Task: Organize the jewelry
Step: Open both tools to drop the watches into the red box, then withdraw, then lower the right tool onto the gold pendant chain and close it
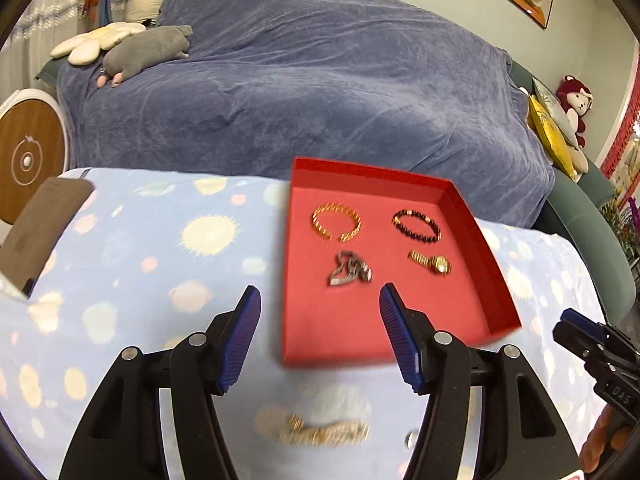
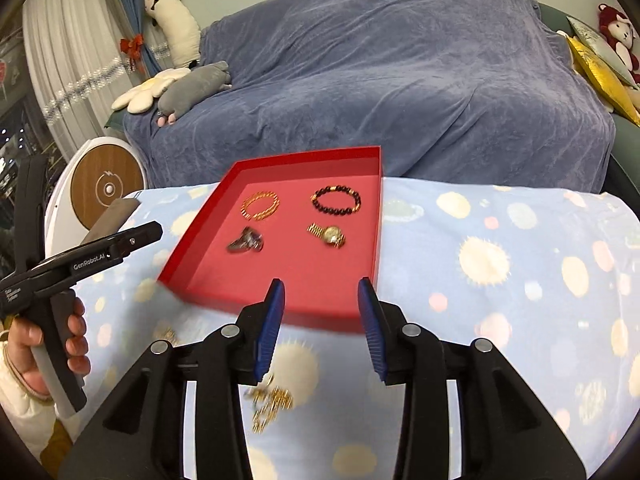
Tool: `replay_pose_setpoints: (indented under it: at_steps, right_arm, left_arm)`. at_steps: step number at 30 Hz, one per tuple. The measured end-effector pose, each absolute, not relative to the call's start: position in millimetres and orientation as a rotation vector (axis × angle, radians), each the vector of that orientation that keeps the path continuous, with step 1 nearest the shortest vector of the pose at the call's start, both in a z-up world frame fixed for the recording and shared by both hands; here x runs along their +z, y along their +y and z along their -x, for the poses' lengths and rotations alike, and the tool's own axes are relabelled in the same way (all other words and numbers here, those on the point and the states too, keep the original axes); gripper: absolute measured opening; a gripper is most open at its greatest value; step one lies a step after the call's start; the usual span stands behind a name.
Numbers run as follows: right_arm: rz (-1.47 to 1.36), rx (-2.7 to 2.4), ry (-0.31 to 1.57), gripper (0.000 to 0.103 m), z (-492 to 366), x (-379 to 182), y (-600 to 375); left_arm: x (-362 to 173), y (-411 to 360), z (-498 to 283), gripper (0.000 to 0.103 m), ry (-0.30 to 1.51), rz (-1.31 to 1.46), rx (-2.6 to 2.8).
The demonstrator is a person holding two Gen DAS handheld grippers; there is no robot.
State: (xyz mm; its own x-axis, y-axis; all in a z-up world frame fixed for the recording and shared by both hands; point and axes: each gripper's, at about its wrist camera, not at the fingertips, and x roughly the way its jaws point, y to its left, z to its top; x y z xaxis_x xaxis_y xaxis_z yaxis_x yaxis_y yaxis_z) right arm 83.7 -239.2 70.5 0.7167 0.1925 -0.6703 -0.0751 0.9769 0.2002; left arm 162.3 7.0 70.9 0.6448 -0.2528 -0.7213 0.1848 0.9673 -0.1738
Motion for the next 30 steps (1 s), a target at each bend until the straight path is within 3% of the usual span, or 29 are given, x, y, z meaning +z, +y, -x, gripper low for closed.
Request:
replay_pose_setpoints:
  at_steps: [10,12,30]
  right_arm:
    - [-0.215,0.189,0.827,0.040,-24,37,-220]
    - [-0.218,0.200,0.849,0.040,-22,29,-216]
    - [-0.137,0.273,0.898,0.040,-43,7,-174]
  left_arm:
    - [40,32,-89,0.061,0.906,0.130,-0.226]
    - [32,34,-83,0.065,0.915,0.144,-0.220]
    - [-2,16,-84,0.065,1.003,0.084,-0.233]
